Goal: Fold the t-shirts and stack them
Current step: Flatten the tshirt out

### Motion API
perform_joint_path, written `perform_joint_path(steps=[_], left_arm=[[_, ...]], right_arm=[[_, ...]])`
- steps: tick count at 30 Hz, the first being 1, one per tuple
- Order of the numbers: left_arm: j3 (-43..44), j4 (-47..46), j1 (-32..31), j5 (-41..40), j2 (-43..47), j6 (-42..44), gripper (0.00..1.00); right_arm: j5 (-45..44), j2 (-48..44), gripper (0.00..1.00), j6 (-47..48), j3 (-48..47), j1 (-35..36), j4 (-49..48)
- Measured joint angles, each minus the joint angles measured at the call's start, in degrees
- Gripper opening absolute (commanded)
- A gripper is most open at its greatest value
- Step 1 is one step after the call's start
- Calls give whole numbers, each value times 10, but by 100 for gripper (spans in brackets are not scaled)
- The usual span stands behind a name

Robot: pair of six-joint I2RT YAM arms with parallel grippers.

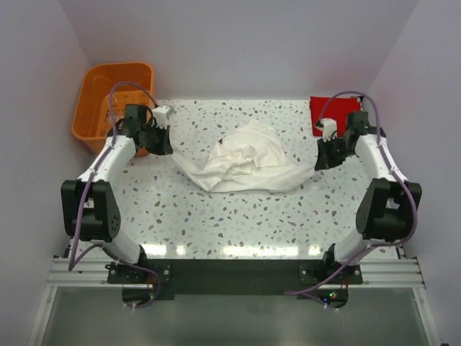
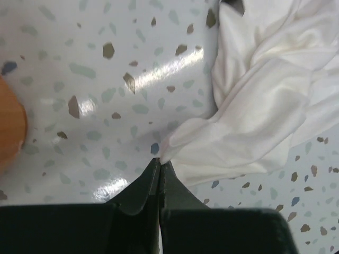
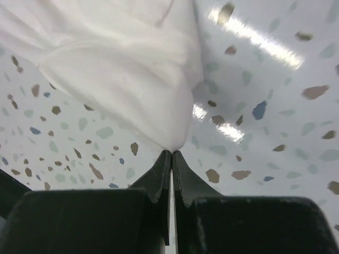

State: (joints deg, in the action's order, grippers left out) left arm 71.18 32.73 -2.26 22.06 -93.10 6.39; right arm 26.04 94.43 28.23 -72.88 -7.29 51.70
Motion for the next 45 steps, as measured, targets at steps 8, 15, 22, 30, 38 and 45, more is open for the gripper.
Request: perform_joint_path(steps=[8, 15, 22, 30, 38, 45], left_arm=[[124, -81, 16, 50, 48, -52, 0], [161, -188, 46, 54, 135, -134, 0], [159, -305, 45, 18, 255, -179, 0], [160, -349, 45, -7, 298, -184, 0], [165, -343, 44, -4, 233, -200, 0], [238, -374, 32, 18, 45, -238, 0]], right_arm=[[94, -69, 0, -69, -156, -49, -42], [75, -142, 0, -209, -214, -116, -182], [-14, -271, 0, -284, -246, -117, -304], [-86, -316, 0, -291, -314, -117, -379], [-86, -263, 0, -302, -305, -117, -409], [-74, -63, 0, -368, -389, -110, -435]])
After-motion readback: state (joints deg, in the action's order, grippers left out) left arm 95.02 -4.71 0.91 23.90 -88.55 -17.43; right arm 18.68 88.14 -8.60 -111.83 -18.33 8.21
